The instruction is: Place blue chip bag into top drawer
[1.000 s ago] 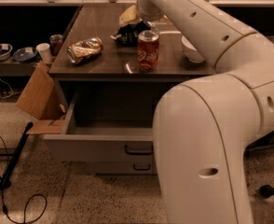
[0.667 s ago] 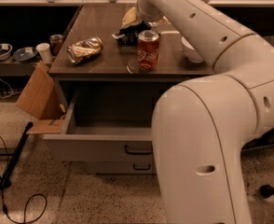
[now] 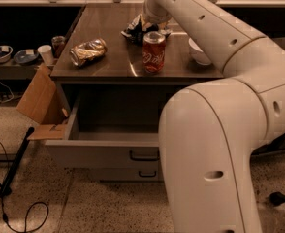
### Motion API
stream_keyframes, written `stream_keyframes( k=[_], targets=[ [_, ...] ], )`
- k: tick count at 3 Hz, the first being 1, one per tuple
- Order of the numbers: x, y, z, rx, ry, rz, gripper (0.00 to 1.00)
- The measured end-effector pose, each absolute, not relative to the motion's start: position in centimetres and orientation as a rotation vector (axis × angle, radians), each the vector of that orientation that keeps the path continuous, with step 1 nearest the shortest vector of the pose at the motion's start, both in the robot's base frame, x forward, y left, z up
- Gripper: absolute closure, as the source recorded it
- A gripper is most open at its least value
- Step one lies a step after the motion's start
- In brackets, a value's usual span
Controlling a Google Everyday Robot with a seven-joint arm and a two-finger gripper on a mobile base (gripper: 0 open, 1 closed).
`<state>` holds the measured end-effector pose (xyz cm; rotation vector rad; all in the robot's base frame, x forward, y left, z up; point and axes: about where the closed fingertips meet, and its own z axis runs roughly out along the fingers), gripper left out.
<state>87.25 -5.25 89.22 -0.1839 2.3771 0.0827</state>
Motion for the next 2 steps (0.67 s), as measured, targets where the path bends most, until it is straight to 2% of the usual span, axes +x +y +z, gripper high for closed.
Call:
stream_keyframes(
  k=[1, 2],
  targets=[
    [87.27, -5.22, 89.15, -0.202, 2.373, 0.081, 0.87],
    [87.26, -5.36, 89.48, -0.201, 2.357, 0.081, 1.0]
  ],
)
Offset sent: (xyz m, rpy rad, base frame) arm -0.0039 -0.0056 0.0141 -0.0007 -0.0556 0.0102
